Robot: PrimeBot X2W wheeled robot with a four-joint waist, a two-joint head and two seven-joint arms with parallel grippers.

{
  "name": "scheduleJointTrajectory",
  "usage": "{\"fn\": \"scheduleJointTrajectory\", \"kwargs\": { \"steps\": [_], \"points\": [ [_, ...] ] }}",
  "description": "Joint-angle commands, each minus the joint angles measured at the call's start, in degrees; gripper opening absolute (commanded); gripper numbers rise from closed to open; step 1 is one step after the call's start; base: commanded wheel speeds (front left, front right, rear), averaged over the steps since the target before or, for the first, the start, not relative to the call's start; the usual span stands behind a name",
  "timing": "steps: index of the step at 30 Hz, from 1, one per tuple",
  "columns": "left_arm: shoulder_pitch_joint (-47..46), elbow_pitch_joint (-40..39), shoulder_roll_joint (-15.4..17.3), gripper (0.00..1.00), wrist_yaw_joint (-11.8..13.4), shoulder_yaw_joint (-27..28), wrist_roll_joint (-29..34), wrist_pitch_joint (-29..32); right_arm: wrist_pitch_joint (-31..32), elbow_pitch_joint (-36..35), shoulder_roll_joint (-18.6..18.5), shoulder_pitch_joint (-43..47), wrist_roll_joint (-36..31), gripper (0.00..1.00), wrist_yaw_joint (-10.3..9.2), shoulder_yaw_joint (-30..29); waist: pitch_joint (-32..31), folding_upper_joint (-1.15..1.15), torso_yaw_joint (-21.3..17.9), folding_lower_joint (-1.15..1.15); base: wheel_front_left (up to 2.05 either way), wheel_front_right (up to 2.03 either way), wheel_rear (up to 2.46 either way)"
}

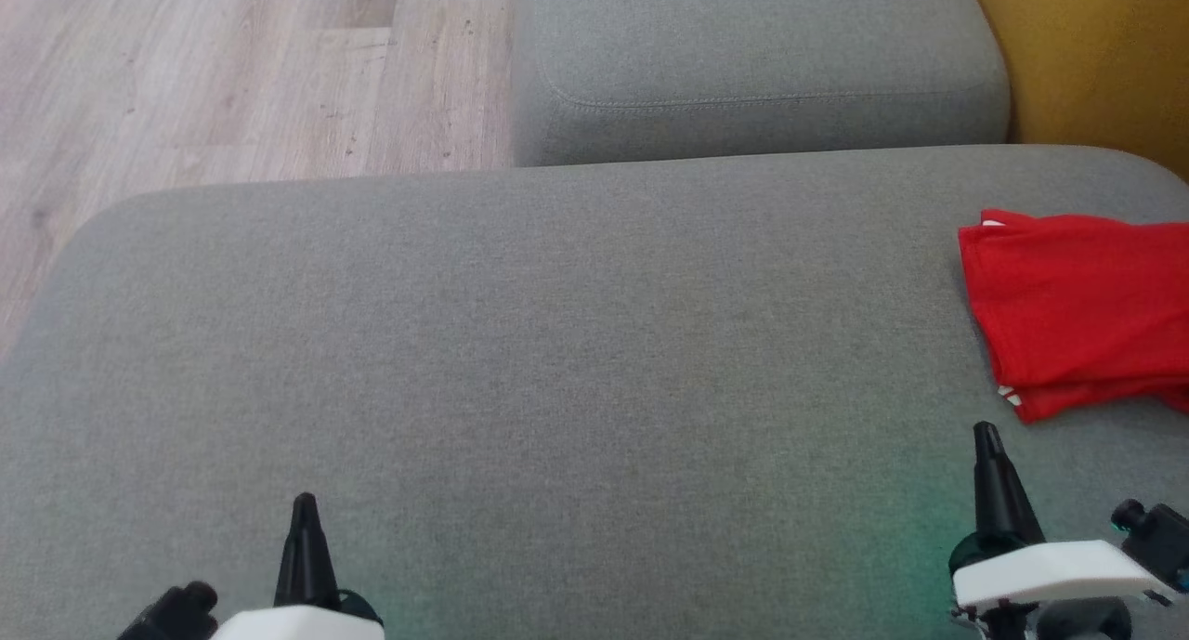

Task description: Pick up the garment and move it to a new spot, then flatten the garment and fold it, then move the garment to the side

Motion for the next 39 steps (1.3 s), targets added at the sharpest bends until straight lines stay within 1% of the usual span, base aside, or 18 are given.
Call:
{"fn": "scheduleJointTrajectory", "kwargs": {
  "steps": [1, 39],
  "points": [
    [-3.33, -1.46, 0.73, 0.00, -0.64, 1.76, -1.58, 0.38, 0.40, -1.57, -0.17, -3.05, 1.79, 0.00, -0.02, -0.24, 0.05, 0.00, -0.05, 0.00, 0.00, 0.00, 0.00],
    [-8.22, 0.49, 0.89, 0.00, -4.75, 7.47, -25.26, 6.43, 6.60, -0.86, 0.45, -7.18, 26.71, 0.00, -0.03, -4.13, 1.30, 0.00, -1.40, 0.00, 0.00, 0.00, 0.00]
  ]
}}
